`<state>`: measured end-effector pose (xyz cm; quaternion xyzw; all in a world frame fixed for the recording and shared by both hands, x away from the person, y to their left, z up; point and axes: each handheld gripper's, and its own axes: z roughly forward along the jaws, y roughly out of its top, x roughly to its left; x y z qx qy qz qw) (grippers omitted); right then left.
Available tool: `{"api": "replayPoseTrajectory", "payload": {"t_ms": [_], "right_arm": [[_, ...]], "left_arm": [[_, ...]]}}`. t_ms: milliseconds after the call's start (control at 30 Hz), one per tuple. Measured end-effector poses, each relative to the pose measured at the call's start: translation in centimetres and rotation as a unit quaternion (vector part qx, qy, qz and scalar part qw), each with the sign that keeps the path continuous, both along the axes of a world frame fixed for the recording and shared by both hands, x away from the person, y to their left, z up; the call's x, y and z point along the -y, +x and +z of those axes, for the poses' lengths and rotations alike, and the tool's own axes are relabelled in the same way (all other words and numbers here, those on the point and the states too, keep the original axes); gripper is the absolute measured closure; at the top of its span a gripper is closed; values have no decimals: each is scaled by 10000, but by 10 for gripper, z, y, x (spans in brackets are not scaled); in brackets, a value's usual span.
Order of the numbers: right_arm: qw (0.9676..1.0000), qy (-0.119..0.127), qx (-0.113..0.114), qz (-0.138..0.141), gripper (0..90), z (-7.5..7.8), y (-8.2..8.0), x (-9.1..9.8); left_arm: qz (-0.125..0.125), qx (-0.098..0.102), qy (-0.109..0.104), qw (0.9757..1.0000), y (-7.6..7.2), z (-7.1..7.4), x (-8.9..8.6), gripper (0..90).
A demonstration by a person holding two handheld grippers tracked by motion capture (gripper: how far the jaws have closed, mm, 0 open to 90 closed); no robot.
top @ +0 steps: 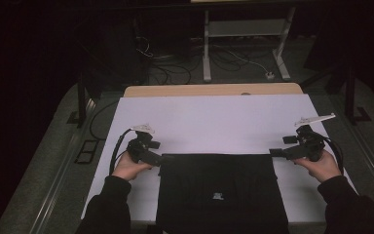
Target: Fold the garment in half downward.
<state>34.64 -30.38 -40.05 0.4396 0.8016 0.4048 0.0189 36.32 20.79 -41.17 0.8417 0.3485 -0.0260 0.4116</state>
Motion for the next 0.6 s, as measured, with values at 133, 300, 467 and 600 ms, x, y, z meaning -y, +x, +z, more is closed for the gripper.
{"api": "replayPoseTrajectory", "payload": {"t_ms": [133, 300, 467, 600], "right_arm": [[10000, -2, -59, -48, 21, -6, 3, 4], [9999, -41, -138, -33, 23, -14, 6, 4], [9997, -122, -197, 3, 22, -18, 7, 2], [9996, -180, -225, 58, 22, -20, 7, -1]], "left_arm": [[53, -22, 91, 9999, 4, -5, -4, 0], [63, -30, 136, 9999, 7, -9, -4, 0], [-54, -30, 254, 9997, 8, -14, 0, 0], [-154, -56, 372, 9992, 8, -17, 5, 0]]}}
